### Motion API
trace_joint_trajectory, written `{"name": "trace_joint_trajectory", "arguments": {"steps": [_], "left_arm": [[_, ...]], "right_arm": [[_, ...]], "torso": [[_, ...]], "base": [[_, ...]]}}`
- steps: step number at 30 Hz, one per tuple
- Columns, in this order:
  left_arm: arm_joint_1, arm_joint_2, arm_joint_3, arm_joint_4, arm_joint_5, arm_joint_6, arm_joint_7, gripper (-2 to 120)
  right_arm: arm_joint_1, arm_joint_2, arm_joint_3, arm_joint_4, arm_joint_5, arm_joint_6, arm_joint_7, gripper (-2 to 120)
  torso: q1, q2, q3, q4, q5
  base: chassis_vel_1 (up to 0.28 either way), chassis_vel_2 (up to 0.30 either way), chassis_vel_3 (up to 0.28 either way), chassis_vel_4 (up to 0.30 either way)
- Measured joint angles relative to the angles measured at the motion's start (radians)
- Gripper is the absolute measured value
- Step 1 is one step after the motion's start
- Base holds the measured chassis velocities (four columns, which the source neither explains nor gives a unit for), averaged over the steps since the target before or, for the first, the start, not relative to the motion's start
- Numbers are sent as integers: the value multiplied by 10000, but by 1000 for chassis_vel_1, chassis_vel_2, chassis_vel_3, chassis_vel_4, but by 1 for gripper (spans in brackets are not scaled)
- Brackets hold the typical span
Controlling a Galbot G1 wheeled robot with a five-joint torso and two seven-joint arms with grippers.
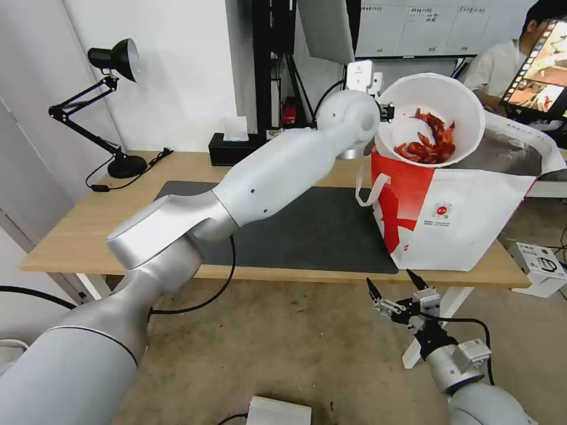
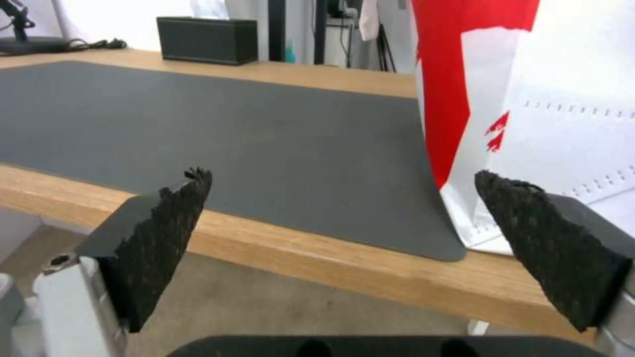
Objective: Pick up the trash from the table and place it into the takeout bag.
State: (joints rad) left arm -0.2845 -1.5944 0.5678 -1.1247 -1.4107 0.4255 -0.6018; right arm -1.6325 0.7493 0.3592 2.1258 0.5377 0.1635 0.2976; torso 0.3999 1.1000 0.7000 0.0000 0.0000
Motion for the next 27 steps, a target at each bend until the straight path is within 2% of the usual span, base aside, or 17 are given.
{"name": "trace_joint_trajectory", "arguments": {"steps": [6, 14, 16, 22, 25, 27], "left_arm": [[-27, 14, 206, -17, 344, 199, 138, 0], [3, 300, 833, -435, 1113, 359, 1113, 0], [3, 451, 1039, -613, 1343, 359, 1551, 0], [-103, 634, 1179, -777, 1411, 580, 2171, 0], [-219, 762, 1187, -851, 1413, 1157, 2847, 0], [-250, 810, 1188, -900, 1414, 1421, 3040, 0]], "right_arm": [[0, 0, 0, 0, 0, 0, 1, 100], [0, 0, 0, 0, 0, 0, 0, 100], [0, 0, 0, 0, 0, 0, 0, 100], [0, 0, 0, 0, 0, 0, 0, 100], [0, 0, 0, 0, 0, 0, 0, 100], [0, 0, 0, 0, 0, 0, 0, 100]], "torso": [[0, 0, 0, 1, 0], [0, 0, 0, 0, -1], [0, 0, 0, 0, -1], [0, 0, 0, 0, -1], [1, 0, 0, 0, -1], [0, 0, 0, 0, -1]], "base": [[0, 0, 0, 0], [0, 0, 0, 0], [0, 0, 0, 0], [0, 0, 0, 0], [0, 0, 0, 0], [0, 0, 0, 0]]}}
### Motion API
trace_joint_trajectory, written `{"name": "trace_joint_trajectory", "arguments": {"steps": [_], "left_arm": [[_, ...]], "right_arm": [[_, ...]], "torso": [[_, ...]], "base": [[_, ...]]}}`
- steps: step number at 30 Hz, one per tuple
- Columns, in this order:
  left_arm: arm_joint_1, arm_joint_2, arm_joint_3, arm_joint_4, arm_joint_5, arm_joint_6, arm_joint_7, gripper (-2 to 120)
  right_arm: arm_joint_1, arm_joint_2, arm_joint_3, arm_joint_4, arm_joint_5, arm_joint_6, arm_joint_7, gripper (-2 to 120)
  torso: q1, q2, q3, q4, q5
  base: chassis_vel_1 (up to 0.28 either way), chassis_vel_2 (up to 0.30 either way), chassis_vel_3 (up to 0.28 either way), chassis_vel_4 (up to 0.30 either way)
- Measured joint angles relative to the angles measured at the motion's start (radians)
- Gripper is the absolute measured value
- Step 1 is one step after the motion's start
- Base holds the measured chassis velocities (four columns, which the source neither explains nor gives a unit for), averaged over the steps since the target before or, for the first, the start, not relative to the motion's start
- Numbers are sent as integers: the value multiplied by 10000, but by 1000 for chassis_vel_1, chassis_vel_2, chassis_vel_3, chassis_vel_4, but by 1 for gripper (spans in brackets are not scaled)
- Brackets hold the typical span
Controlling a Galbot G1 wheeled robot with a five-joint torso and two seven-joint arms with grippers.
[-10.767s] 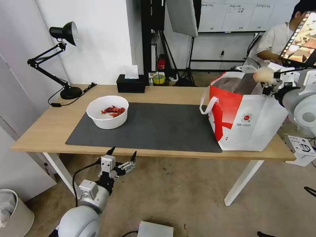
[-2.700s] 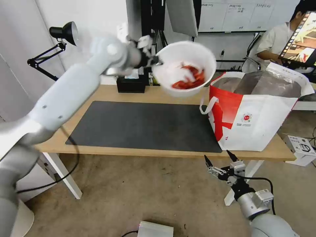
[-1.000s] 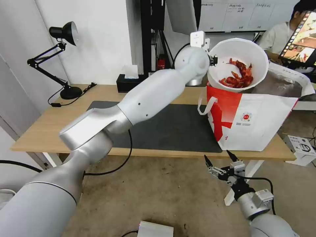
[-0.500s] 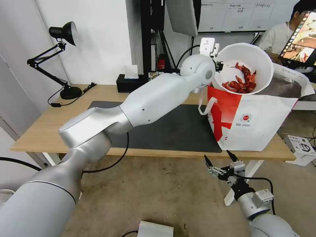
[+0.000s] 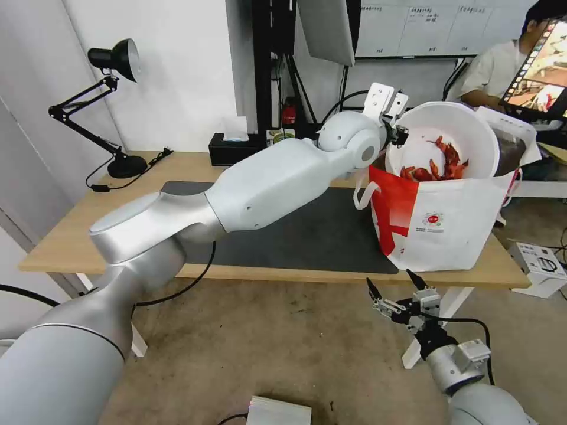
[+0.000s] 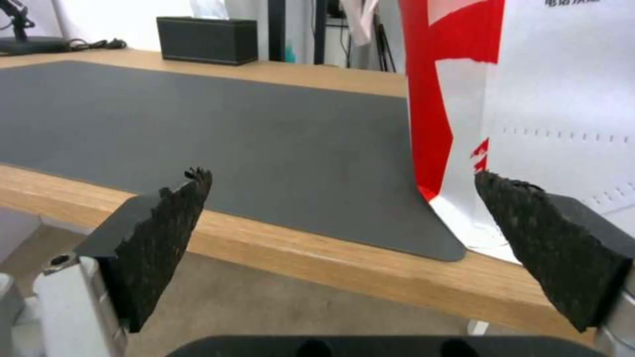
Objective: Pick up the trash from the table and place it into the takeout bag.
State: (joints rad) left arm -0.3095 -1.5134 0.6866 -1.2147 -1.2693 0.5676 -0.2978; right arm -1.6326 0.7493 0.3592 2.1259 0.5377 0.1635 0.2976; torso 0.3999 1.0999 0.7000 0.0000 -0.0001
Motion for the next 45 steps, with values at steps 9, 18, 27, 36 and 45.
{"name": "trace_joint_trajectory", "arguments": {"steps": [9, 18, 27, 36, 45], "left_arm": [[-189, 37, -37, -15, 157, 1098, 368, 11], [-202, 27, -35, 11, 184, 1204, 345, 46], [9, 593, -89, -540, 302, 1016, 115, 74], [1026, 3131, -351, -2727, 1701, -1850, -286, 99], [3676, 7040, -1754, -5153, 2648, -3486, 1224, 100]], "right_arm": [[0, 0, 0, 0, 0, 0, 0, 100], [0, 0, 0, 0, 0, 0, 0, 100], [0, 0, 0, 0, 0, 0, 0, 100], [0, 0, 0, 0, 0, 0, 1, 100], [1, 0, 1, 0, 0, 0, 2, 100]], "torso": [[0, 0, 0, 0, 0], [0, 0, 0, 0, 0], [0, 1, 0, -2, 0], [1, 0, 1, -1, -3], [0, 1, 0, 5, -7]], "base": [[0, 0, 0, 0], [0, 0, 0, 0], [0, 0, 0, 0], [0, 0, 0, 0], [0, 0, 0, 0]]}}
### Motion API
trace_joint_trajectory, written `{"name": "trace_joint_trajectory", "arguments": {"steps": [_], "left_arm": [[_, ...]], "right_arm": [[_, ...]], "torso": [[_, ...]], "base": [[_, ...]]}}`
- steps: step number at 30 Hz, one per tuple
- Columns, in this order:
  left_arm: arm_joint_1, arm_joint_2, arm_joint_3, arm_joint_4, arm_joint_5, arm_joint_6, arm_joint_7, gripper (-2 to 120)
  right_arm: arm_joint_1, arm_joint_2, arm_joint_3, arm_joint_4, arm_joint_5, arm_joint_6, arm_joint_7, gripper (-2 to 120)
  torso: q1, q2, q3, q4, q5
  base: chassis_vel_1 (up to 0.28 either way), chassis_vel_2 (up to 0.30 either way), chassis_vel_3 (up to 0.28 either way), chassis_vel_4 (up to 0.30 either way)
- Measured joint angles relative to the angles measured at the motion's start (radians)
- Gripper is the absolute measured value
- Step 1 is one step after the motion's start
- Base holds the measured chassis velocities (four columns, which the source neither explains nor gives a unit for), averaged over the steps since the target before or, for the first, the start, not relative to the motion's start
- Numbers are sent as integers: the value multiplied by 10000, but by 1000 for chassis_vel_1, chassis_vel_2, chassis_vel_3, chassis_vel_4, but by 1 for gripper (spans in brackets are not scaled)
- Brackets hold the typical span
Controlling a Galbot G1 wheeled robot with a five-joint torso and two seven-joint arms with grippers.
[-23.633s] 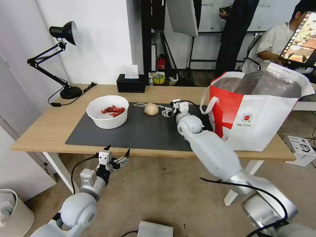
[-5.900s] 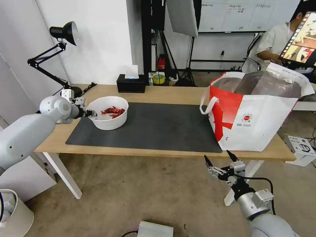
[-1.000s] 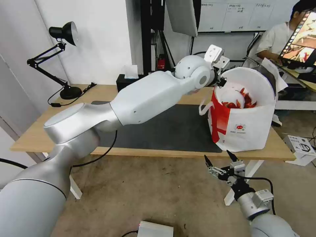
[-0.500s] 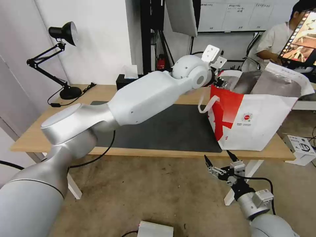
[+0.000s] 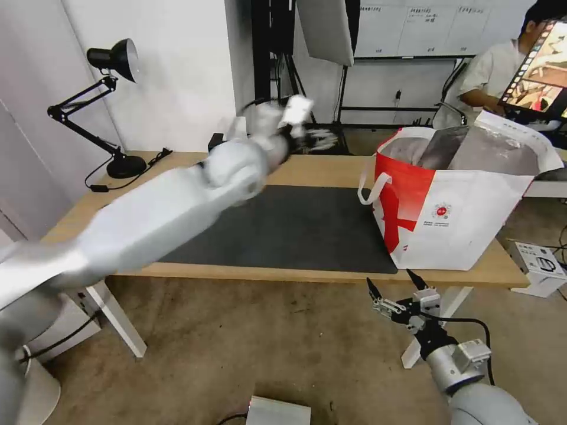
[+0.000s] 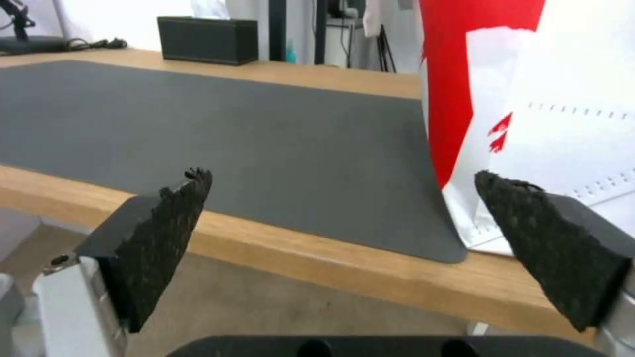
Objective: Pick up the trash from the table and place it into the takeout bag.
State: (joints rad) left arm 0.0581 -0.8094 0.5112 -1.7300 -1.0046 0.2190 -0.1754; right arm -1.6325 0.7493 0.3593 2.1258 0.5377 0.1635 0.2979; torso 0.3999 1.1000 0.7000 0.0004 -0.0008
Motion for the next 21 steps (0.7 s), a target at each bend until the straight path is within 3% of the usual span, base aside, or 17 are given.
{"name": "trace_joint_trajectory", "arguments": {"steps": [1, 4, 5, 7, 8, 10, 12, 13, 16, 21], "left_arm": [[0, 0, 0, 0, 0, 0, 0, 100], [2241, 1167, -1683, -746, 812, -486, 716, 100], [2241, 1167, -1683, -746, 812, -486, 716, 100], [3749, 1592, -2782, -1144, 1235, -667, 986, 100], [3749, 1592, -2782, -1144, 1235, -667, 986, 100], [5879, 1883, -4429, -1662, 1740, -808, 1095, 100], [7269, 2049, -5413, -1998, 2039, -976, 1079, 100], [7269, 2049, -5413, -1998, 2039, -976, 1079, 100], [8890, 2003, -6325, -2165, 2471, -1489, 881, 100], [9590, 1608, -6401, -2125, 2921, -1719, 704, 100]], "right_arm": [[0, 0, 0, 0, 0, 0, 0, 100], [1, -1, 0, 0, 0, 0, -2, 100], [1, -1, 0, 0, 0, 0, -2, 100], [-1, 0, 0, 0, 0, 0, 0, 100], [-1, 0, 0, 0, 0, 0, 0, 100], [-1, 0, 0, 0, 0, 0, -1, 100], [-1, 0, 0, 0, 0, 0, -2, 100], [-1, 0, 0, 0, 0, 0, -2, 100], [-1, 0, 0, 0, 0, 0, -1, 100], [-1, 0, 0, 0, 0, 0, -1, 100]], "torso": [[0, 0, 0, 0, 0], [0, 1, -1, 1, 0], [0, 1, -1, 1, 0], [-1, 1, -2, -4, 2], [-1, 1, -2, -4, 2], [-1, 1, -2, -3, 4], [-1, 1, -2, -3, 3], [-1, 1, -2, -3, 3], [-2, 1, -2, 0, 6], [1, 1, 0, -9, 6]], "base": [[0, 0, 0, 0], [0, 0, 0, 0], [0, 0, 0, 0], [0, 0, 0, 0], [0, 0, 0, 0], [0, 0, 0, 0], [0, 0, 0, 0], [0, 0, 0, 0], [0, 0, 0, 0], [0, 0, 0, 0]]}}
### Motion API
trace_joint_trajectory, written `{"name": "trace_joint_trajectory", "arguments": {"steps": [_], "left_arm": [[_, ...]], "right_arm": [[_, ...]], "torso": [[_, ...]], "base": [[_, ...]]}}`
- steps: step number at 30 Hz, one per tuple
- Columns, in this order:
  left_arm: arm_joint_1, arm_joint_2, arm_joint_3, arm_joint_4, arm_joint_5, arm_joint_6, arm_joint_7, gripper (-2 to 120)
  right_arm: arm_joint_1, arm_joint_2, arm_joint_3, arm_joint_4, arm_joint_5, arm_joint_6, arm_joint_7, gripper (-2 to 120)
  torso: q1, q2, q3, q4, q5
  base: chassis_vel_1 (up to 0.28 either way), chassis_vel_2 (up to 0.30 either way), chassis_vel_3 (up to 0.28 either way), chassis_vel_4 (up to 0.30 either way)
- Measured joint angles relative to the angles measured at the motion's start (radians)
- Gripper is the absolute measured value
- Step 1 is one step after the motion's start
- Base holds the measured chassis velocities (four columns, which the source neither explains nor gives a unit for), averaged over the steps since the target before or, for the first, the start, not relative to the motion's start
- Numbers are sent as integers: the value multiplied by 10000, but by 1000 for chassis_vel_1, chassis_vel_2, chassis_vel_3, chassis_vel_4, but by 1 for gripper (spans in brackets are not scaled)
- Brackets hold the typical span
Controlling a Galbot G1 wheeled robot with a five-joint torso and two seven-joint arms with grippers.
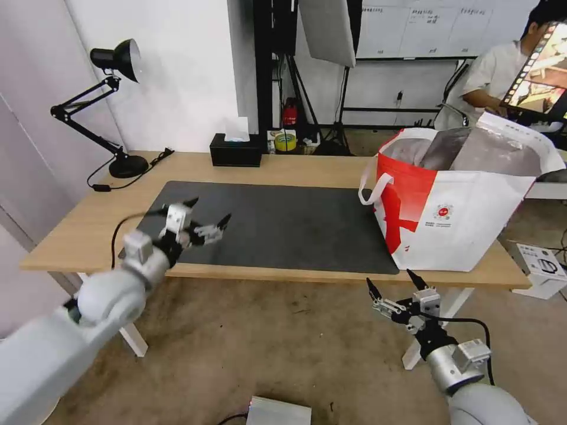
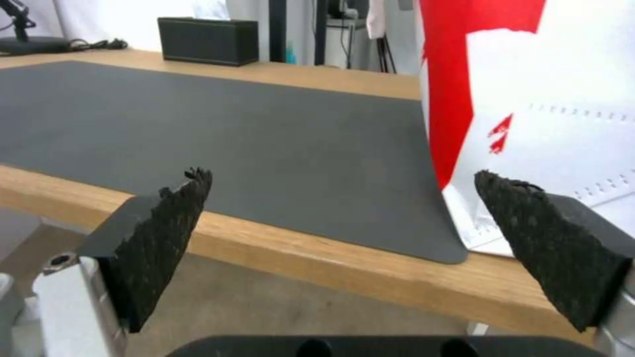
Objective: Pick up the trash from the table and place it into the takeout bag.
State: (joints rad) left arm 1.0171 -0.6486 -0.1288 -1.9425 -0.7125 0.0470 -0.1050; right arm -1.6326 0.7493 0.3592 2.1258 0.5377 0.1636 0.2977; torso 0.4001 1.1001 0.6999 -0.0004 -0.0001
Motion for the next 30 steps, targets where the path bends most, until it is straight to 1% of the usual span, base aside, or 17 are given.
{"name": "trace_joint_trajectory", "arguments": {"steps": [2, 3, 4, 5, 6, 7, 9, 10, 13, 15, 18, 19, 22, 30], "left_arm": [[350, -224, -75, 42, 319, -62, -161, 100], [702, -368, -277, 67, 540, -136, -237, 100], [702, -368, -277, 67, 540, -136, -237, 100], [906, -438, -425, 75, 658, -170, -274, 100], [1305, -570, -761, 79, 838, -262, -326, 100], [1305, -570, -761, 79, 838, -262, -326, 100], [1897, -756, -1276, 55, 951, -315, -377, 100], [1897, -756, -1276, 55, 951, -315, -377, 100], [2588, -977, -1774, -39, 1097, -397, -613, 100], [2647, -997, -1806, -47, 1104, -405, -640, 100], [3134, -1240, -2121, -128, 1157, -440, -987, 100], [3134, -1240, -2121, -128, 1157, -440, -987, 100], [3477, -1452, -2348, -211, 1225, -441, -1238, 100], [3645, -1565, -2469, -314, 1223, -313, -1383, 100]], "right_arm": [[0, 0, 0, 0, 0, 0, 0, 100], [0, 0, 0, 0, 0, 0, 0, 100], [0, 0, 0, 0, 0, 0, 0, 100], [0, 0, 0, 0, 0, 0, 1, 100], [0, 0, 0, 0, 0, 0, 0, 100], [0, 0, 0, 0, 0, 0, 0, 100], [0, 0, 0, 0, 0, 0, 0, 100], [0, 0, 0, 0, 0, 0, 0, 100], [0, 0, 0, 0, 0, 0, 0, 100], [0, 0, 0, 0, 0, 0, 0, 100], [0, 0, 0, 0, 0, 0, 0, 100], [0, 0, 0, 0, 0, 0, 0, 100], [0, 0, 0, 0, 0, 0, 0, 100], [0, 0, 0, 0, 0, 0, 0, 100]], "torso": [[0, 0, 0, 0, 1], [0, 1, 0, 0, 1], [0, 1, 0, 0, 1], [0, 0, 0, 2, 0], [-1, 1, 0, 4, 0], [-1, 1, 0, 4, 0], [-1, 1, 0, 4, 1], [-1, 1, 0, 4, 1], [-1, 1, 0, 4, 1], [-1, 0, 0, 4, 2], [-1, 0, 0, 4, 1], [-1, 0, 0, 4, 1], [-1, 0, 0, 4, 1], [-1, 0, 0, 4, 1]], "base": [[0, 0, 0, 0], [0, 0, 0, 0], [0, 0, 0, 0], [0, 0, 0, 0], [0, 0, 0, 0], [0, 0, 0, 0], [0, 0, 0, 0], [0, 0, 0, 0], [0, 0, 0, 0], [0, 0, 0, 0], [0, 0, 0, 0], [0, 0, 0, 0], [0, 0, 0, 0], [0, 0, 0, 0]]}}
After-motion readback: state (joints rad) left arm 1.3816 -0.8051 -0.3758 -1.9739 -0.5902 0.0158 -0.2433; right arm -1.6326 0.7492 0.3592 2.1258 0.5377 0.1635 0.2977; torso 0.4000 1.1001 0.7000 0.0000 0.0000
